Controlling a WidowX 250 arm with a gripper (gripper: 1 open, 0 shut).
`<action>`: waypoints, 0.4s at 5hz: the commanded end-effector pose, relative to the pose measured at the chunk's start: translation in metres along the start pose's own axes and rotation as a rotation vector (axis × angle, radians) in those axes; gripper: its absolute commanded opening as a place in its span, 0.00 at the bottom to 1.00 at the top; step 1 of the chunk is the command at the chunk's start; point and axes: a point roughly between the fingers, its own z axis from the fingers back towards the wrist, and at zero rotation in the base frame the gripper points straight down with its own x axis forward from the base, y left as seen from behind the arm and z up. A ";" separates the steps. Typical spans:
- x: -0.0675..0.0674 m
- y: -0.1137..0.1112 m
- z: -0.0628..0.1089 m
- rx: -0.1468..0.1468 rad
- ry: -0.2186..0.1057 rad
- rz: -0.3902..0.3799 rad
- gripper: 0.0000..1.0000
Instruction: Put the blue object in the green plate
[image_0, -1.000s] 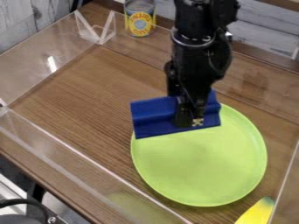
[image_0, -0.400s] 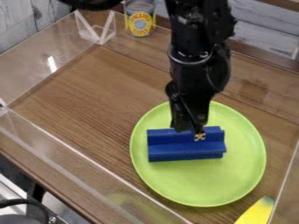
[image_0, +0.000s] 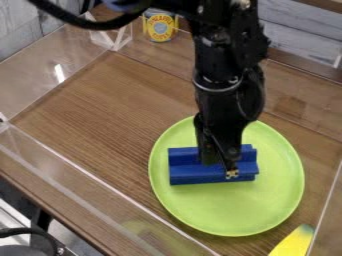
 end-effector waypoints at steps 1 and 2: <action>0.005 -0.003 0.005 0.011 -0.046 0.001 1.00; 0.005 -0.006 0.001 0.003 -0.050 0.005 1.00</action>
